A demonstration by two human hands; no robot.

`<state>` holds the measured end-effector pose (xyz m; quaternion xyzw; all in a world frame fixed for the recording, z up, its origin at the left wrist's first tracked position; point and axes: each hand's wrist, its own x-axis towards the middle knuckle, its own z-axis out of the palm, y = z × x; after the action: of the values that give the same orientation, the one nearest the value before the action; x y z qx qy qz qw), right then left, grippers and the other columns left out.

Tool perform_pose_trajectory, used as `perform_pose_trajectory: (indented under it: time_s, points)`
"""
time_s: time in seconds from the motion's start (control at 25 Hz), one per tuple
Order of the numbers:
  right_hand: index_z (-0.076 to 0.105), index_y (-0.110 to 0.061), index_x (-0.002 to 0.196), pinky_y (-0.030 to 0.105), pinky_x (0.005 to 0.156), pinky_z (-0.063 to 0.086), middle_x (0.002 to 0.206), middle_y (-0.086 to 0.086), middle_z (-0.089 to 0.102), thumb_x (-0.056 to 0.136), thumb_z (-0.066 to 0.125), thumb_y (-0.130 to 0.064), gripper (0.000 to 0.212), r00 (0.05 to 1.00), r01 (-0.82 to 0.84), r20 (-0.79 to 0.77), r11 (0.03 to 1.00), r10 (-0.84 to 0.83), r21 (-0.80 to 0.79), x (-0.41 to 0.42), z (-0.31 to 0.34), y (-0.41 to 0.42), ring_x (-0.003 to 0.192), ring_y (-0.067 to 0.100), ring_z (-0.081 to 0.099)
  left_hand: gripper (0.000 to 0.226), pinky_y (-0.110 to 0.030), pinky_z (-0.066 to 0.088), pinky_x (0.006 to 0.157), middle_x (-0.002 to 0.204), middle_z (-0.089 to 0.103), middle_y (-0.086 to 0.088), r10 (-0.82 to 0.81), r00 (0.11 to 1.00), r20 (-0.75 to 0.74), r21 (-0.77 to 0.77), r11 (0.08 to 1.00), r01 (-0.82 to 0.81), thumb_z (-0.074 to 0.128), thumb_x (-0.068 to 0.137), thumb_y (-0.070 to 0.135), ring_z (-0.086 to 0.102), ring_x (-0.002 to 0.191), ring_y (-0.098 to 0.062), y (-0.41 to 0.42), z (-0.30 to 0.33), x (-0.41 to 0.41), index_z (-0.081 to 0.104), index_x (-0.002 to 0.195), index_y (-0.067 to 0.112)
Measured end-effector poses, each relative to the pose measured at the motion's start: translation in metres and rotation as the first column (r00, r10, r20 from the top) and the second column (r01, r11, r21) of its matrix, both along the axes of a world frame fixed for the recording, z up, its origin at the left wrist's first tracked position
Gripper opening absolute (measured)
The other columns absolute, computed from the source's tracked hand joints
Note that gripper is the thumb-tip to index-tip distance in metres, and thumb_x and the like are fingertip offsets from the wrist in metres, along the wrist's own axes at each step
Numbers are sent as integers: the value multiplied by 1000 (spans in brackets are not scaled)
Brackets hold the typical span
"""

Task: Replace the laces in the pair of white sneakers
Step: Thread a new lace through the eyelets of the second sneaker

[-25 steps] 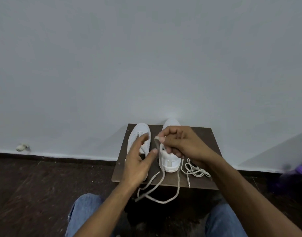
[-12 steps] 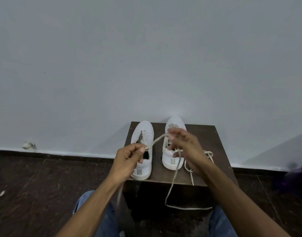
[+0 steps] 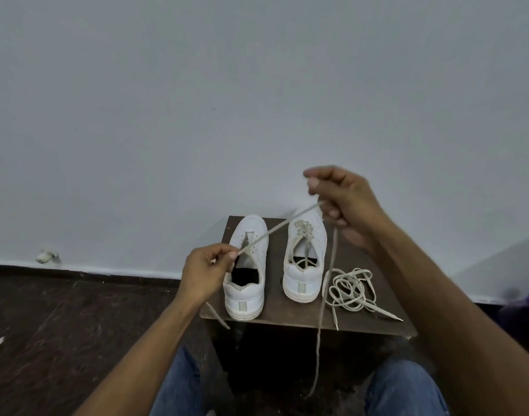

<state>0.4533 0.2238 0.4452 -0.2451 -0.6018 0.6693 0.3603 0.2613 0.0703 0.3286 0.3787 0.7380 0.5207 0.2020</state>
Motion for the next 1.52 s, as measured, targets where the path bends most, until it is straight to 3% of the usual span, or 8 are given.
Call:
perform_pose_trajectory:
  time_s: [0.2, 0.44, 0.64, 0.72, 0.96, 1.16, 1.36, 1.52]
  points:
    - [65, -13, 88, 17, 36, 19, 75, -1, 60, 88, 60, -15, 6, 964, -81, -260, 993, 56, -84, -25, 80, -8, 44, 9, 31, 22, -9, 47, 82, 101, 71, 17, -257, 922, 289, 31, 965, 260, 54, 97, 17, 64, 101, -3, 16, -29, 53, 69, 113, 22]
    - [65, -12, 75, 20, 42, 24, 75, 6, 65, 83, 60, -12, 9, 900, 175, -400, 984, -175, -35, -33, 124, 2, 46, 14, 38, 36, -15, 26, 40, 56, 48, -11, -440, 790, 426, 143, 895, 422, 42, 94, 38, 33, 38, -3, 19, -32, 109, 63, 91, 9]
    - [64, -17, 108, 27, 67, 47, 100, -1, 60, 85, 67, -22, 23, 953, 106, 258, 970, -162, 219, -24, 13, 35, 89, 18, 60, 36, -19, 14, 36, 50, 34, 0, -297, 827, 477, 197, 953, 228, 39, 102, 34, 22, 35, -8, 29, 16, 56, 59, 84, 10]
    - [54, -19, 129, 27, 86, 43, 118, -6, 50, 90, 66, -29, 42, 848, -43, 515, 952, -125, 303, -24, -42, 25, 110, 14, 53, 34, -19, 12, 37, 51, 35, 0, -333, 831, 445, 304, 929, 209, 37, 104, 32, 20, 35, -8, 52, 59, 36, 57, 87, 11]
    - [62, -17, 112, 13, 69, 47, 94, -1, 70, 96, 58, -23, 18, 947, -161, 283, 987, 150, 15, -37, -101, -30, 85, 8, 67, 33, -19, 17, 36, 59, 52, 0, -319, 861, 396, 244, 941, 236, 36, 105, 32, 27, 37, -9, 113, 115, 16, 60, 95, 10]
    - [67, -3, 95, 22, 60, 49, 73, 13, 69, 97, 56, -16, 18, 953, 177, 261, 983, -156, -57, -45, -98, 3, 62, 15, 63, 29, -24, 43, 49, 81, 68, -4, -108, 988, -107, -268, 960, 76, 43, 100, 33, 55, 48, -18, 115, 79, 4, 64, 101, 12]
    - [55, -11, 129, 38, 97, 44, 125, -1, 54, 91, 60, -21, 39, 709, -66, 641, 877, -294, 476, -48, -107, 20, 113, 14, 54, 34, -28, 45, 62, 61, 69, 6, -390, 858, -334, -597, 792, 128, 52, 94, 38, 57, 55, -5, 93, 37, -7, 59, 66, 21]
    - [63, -12, 120, 23, 89, 50, 109, -4, 68, 93, 59, -7, 28, 919, -221, 371, 952, 132, 211, -57, -104, 4, 101, 4, 63, 31, -33, 46, 61, 58, 56, 8, -562, 741, -369, -548, 775, 315, 57, 91, 25, 55, 61, -16, 86, 33, -2, 54, 60, 24]
